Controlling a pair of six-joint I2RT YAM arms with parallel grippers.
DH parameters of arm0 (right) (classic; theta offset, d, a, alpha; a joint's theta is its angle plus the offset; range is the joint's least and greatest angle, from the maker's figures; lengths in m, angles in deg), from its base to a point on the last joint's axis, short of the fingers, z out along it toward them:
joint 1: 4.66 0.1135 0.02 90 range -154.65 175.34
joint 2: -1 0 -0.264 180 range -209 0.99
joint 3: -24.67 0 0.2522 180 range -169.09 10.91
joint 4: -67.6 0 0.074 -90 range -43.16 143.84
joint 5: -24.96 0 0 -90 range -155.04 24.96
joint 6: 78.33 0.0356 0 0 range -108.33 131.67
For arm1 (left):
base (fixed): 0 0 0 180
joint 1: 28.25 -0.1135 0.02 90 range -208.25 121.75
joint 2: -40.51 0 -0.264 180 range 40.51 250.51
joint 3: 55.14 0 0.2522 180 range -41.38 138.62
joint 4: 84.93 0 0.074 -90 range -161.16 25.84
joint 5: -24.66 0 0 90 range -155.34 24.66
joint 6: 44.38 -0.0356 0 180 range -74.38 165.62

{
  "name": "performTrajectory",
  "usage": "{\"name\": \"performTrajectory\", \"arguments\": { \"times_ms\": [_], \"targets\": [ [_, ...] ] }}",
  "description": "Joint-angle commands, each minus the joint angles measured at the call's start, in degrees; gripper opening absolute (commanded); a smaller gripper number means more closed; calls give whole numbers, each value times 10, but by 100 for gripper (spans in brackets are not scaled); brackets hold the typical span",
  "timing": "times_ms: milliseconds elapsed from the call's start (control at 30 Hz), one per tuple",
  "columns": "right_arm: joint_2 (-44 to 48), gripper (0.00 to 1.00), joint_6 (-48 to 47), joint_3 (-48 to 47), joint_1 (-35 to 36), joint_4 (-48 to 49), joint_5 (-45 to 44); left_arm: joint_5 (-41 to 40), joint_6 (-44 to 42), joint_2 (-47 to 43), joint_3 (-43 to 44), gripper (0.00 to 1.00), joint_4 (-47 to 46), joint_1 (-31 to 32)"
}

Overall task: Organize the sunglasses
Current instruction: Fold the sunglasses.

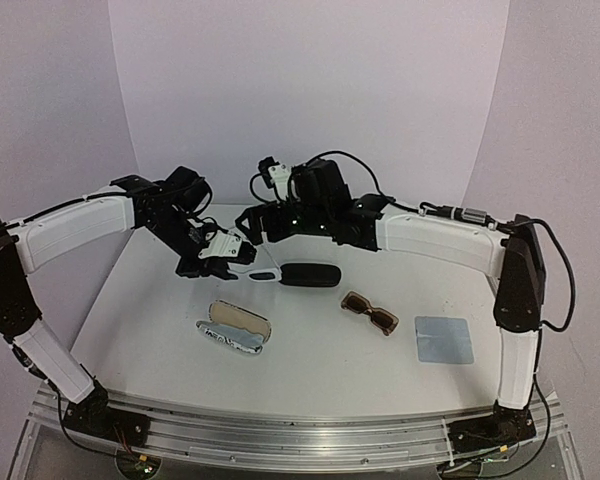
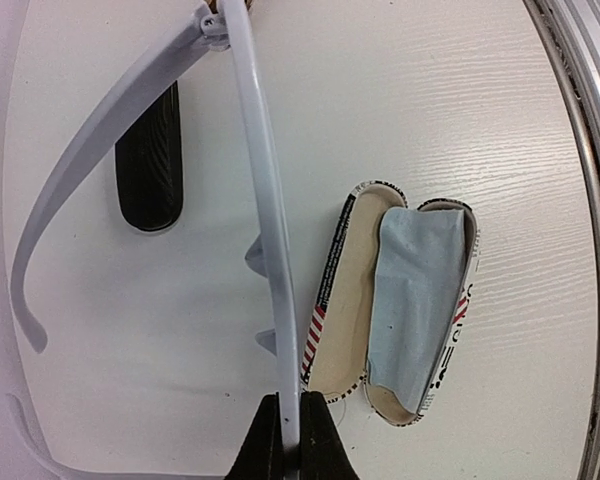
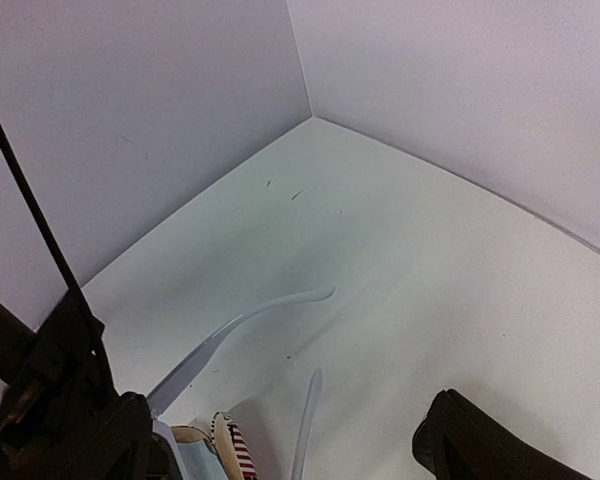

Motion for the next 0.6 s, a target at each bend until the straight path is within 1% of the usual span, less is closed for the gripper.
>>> {"name": "performTrajectory", "arguments": {
  "times_ms": [0,67,167,200,300,400,567],
  "targets": [
    [59,91,49,57,-24,-4,-52,-3,2,-20,2,0,-24,-3],
    [54,83,64,75,-31,-28,-66,-3,1,-23,0,0,-27,-3],
    [25,70,78,76,-33,-63,-42,-2,-4,-29,-3,0,-33,-3],
    [16,68,80,72,-34,-68,-23,-2,-5,-31,-6,0,-37,-3],
    [-14,67,86,50,-31,-69,42,-2,-9,-36,-7,0,-44,-3],
    [-43,67,63,14,-17,-69,105,0,-8,-36,-4,0,-48,-3],
    [-68,68,15,-28,2,-69,149,-1,-6,-33,1,0,-49,-3]
  ]
}}
